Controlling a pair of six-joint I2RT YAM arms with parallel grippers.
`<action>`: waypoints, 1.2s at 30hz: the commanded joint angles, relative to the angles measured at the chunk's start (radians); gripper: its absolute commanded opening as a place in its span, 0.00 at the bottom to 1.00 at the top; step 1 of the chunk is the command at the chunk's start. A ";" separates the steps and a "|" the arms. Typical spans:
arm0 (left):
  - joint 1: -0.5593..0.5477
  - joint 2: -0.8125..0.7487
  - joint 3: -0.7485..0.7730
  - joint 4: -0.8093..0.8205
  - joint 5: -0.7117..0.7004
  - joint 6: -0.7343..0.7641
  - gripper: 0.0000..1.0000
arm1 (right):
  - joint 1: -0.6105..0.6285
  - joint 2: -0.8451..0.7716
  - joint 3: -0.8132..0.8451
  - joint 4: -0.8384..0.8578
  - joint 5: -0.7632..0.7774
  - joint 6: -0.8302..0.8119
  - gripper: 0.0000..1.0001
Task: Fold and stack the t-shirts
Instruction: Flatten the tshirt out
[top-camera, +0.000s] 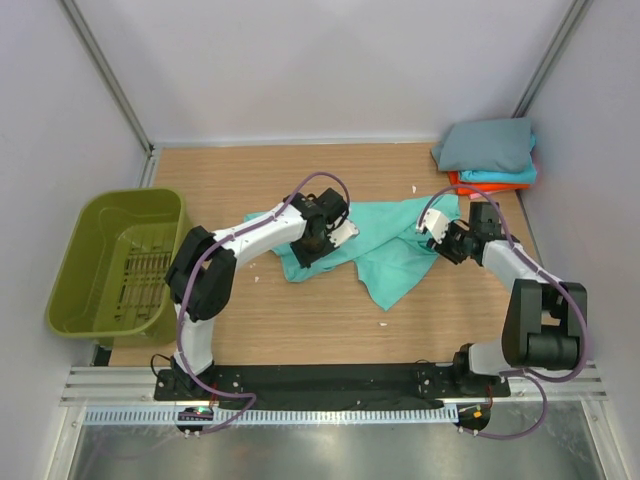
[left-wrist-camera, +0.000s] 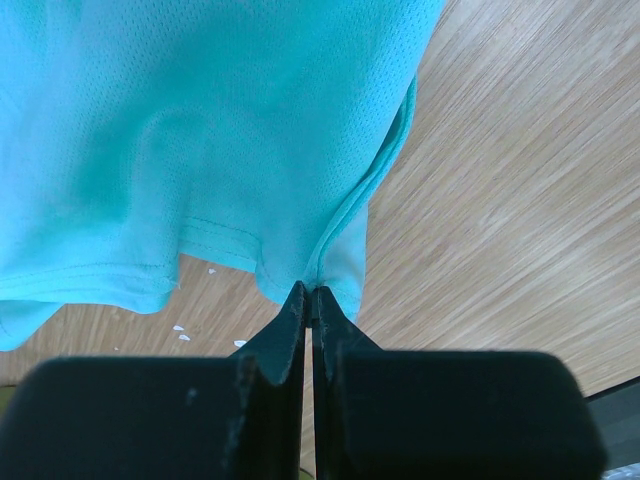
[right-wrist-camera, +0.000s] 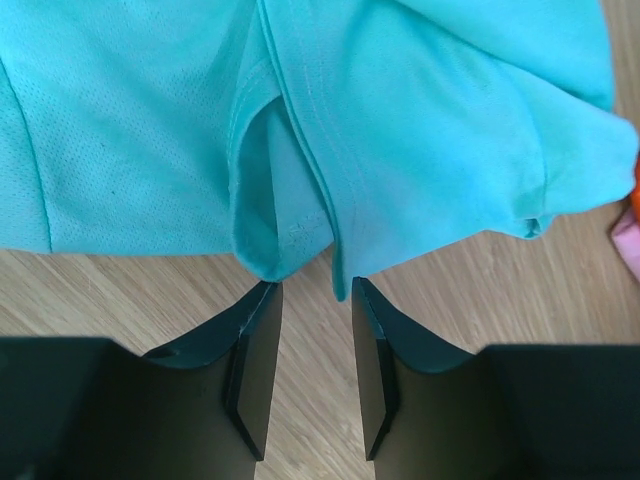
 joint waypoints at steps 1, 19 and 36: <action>0.005 -0.005 0.028 0.007 -0.003 -0.005 0.00 | 0.009 0.027 0.041 0.010 0.000 -0.004 0.40; 0.005 0.020 0.054 0.002 0.006 -0.014 0.00 | 0.014 0.106 0.065 0.116 0.041 0.013 0.16; 0.069 -0.049 0.150 0.032 -0.085 0.038 0.00 | 0.015 0.080 0.341 0.093 0.087 0.200 0.01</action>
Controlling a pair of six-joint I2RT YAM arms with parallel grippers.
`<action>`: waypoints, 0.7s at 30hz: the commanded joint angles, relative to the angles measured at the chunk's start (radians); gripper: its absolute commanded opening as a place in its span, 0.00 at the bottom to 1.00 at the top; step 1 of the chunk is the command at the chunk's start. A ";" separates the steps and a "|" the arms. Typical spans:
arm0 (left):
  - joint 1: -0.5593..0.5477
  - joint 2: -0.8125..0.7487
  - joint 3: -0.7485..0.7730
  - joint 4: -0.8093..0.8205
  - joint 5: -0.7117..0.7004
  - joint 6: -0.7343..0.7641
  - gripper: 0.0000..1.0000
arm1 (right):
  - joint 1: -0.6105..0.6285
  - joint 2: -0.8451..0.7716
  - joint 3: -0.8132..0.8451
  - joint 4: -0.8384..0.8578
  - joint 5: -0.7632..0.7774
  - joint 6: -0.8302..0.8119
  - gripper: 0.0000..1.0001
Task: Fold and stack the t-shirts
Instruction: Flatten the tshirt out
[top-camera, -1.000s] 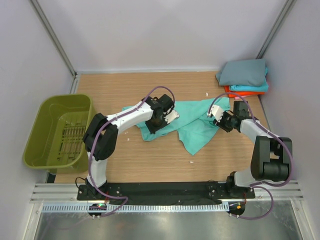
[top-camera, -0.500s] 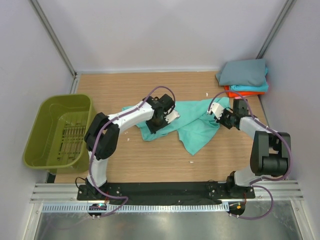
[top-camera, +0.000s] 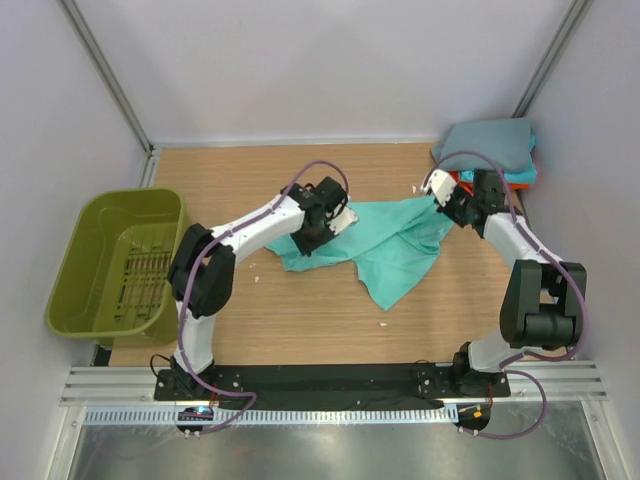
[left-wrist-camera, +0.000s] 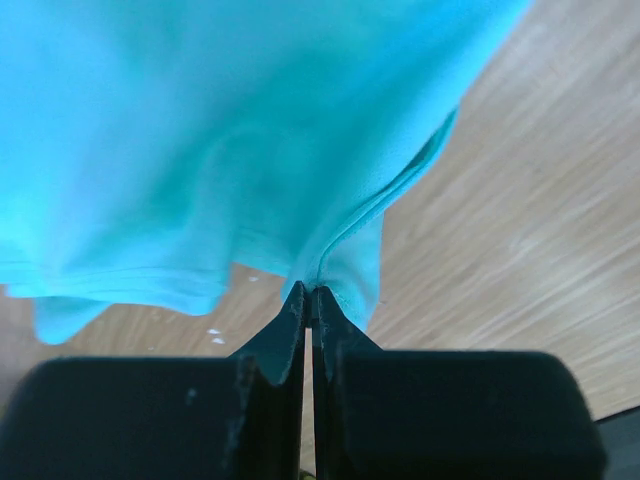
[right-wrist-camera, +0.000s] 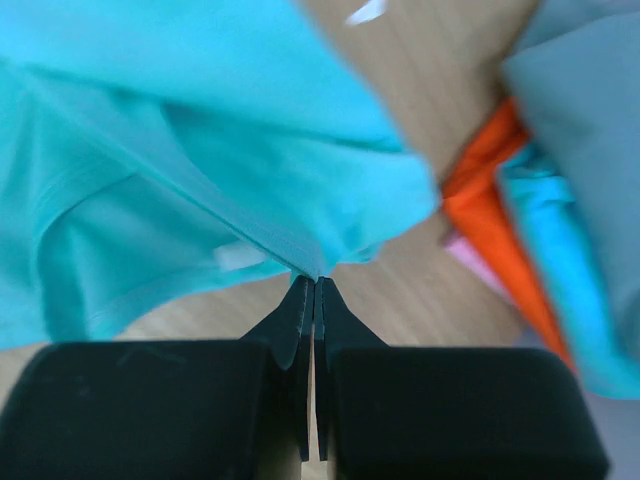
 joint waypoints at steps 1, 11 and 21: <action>0.089 -0.082 0.131 0.032 -0.075 0.043 0.00 | 0.006 -0.056 0.183 0.028 0.029 0.120 0.01; 0.289 -0.133 0.590 0.118 -0.188 0.250 0.00 | 0.011 -0.088 0.492 -0.003 0.092 0.210 0.01; 0.282 -0.283 0.656 0.187 -0.199 0.327 0.00 | 0.020 -0.218 0.786 -0.117 0.115 0.463 0.01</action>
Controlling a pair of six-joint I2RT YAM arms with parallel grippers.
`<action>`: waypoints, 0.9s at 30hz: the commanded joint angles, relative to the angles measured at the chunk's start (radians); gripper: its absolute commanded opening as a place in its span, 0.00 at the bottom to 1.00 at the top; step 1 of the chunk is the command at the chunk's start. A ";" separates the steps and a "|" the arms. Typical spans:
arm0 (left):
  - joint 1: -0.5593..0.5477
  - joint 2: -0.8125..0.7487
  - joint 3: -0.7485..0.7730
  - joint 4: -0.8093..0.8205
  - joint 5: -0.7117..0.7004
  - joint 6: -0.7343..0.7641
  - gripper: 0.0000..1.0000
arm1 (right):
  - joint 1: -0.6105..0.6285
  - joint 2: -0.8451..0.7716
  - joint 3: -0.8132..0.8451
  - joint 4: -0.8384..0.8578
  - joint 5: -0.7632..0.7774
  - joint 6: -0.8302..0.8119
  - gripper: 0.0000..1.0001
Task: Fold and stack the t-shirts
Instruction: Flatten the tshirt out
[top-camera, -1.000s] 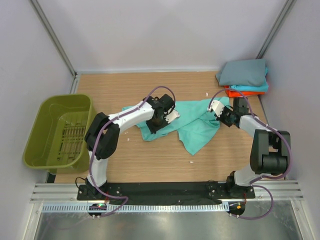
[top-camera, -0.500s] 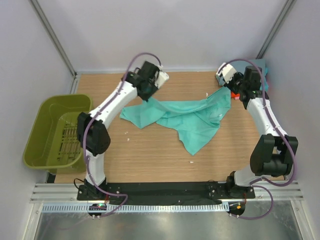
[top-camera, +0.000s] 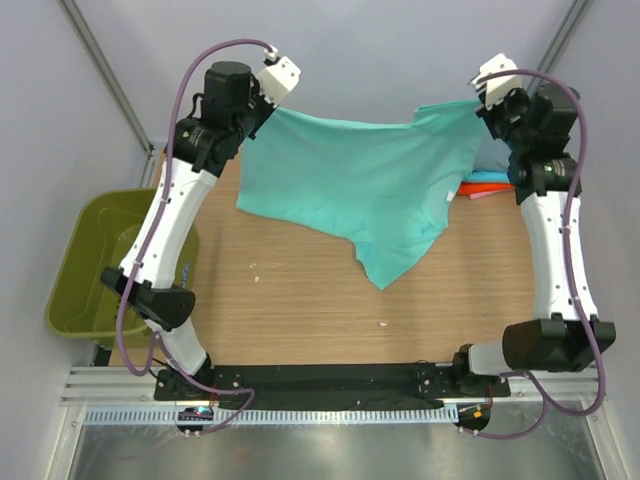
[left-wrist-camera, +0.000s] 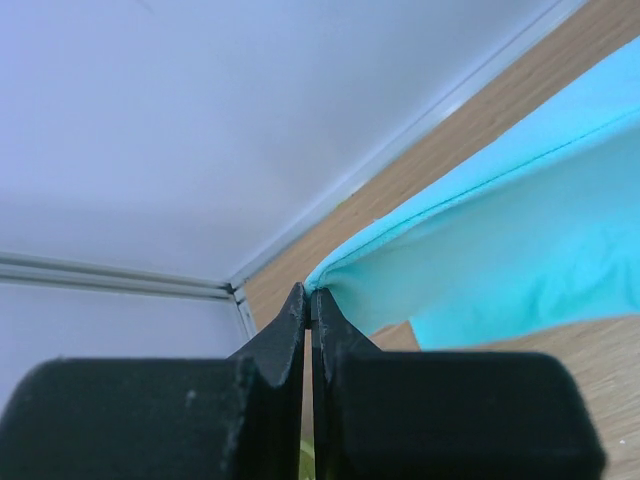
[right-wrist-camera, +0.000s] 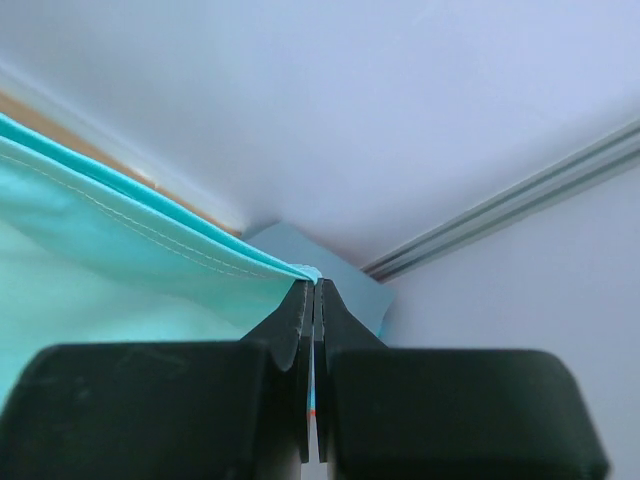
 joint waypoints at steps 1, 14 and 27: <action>-0.009 -0.121 -0.005 0.062 -0.012 0.039 0.00 | 0.005 -0.135 0.147 -0.026 0.021 0.135 0.01; -0.041 -0.510 -0.121 0.064 0.012 -0.072 0.00 | 0.005 -0.347 0.463 -0.357 0.033 0.442 0.01; -0.014 -0.582 -0.015 -0.043 0.077 -0.070 0.00 | 0.004 -0.301 0.836 -0.507 0.070 0.418 0.01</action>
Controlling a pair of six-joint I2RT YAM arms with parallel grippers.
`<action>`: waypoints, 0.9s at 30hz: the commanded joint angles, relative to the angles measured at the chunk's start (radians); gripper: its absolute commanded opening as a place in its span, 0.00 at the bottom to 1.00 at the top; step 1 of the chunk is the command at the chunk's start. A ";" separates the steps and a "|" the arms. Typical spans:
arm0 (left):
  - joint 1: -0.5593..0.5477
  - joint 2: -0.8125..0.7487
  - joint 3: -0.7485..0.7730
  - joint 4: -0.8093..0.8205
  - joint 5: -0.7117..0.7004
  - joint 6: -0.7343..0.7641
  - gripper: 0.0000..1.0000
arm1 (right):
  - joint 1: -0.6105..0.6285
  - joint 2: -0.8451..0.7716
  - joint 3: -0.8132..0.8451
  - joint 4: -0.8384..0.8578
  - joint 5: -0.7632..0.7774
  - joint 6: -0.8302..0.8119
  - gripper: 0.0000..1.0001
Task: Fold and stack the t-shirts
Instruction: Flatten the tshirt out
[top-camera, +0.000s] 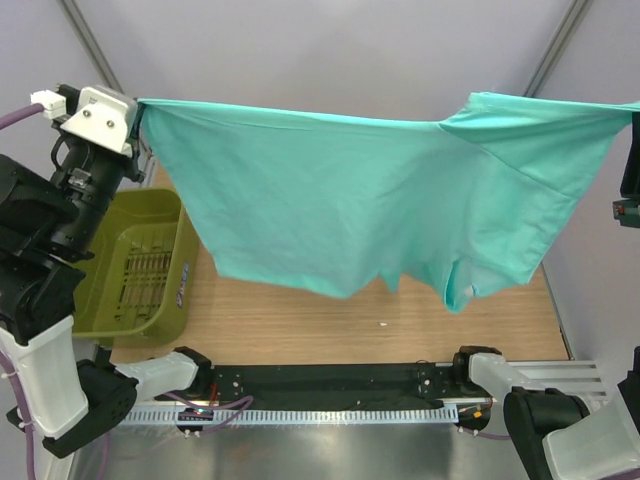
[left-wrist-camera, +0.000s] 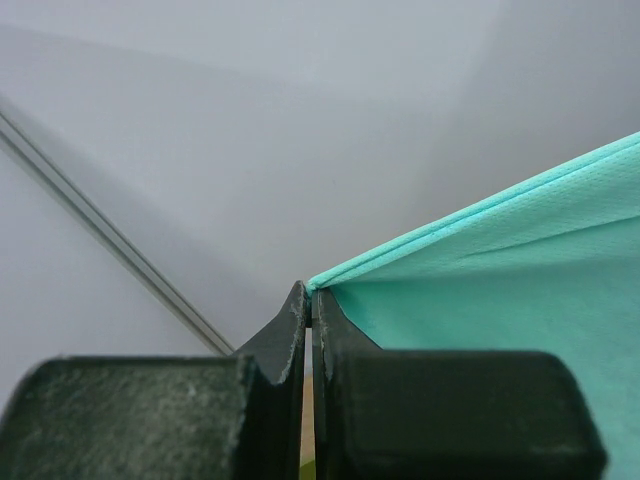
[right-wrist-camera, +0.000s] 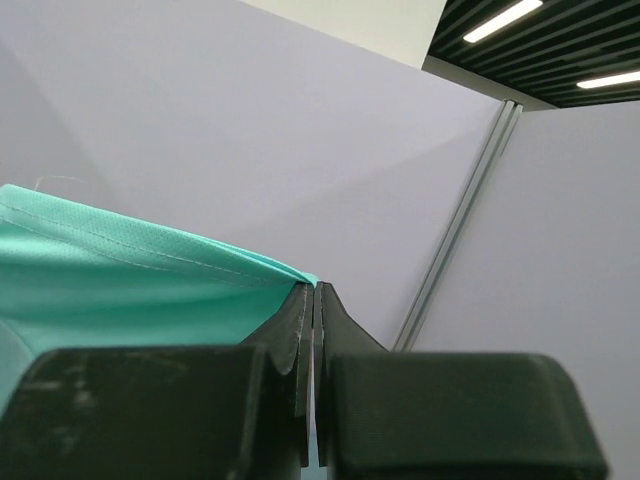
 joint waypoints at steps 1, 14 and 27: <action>0.011 0.020 -0.012 -0.054 -0.006 -0.008 0.00 | 0.002 0.051 -0.010 -0.044 0.049 -0.022 0.01; 0.014 -0.042 -0.762 0.081 -0.049 0.090 0.00 | 0.002 -0.021 -0.805 0.031 -0.035 -0.281 0.01; 0.197 0.564 -0.826 0.276 0.098 0.122 0.00 | 0.045 0.710 -0.912 0.364 -0.070 -0.372 0.01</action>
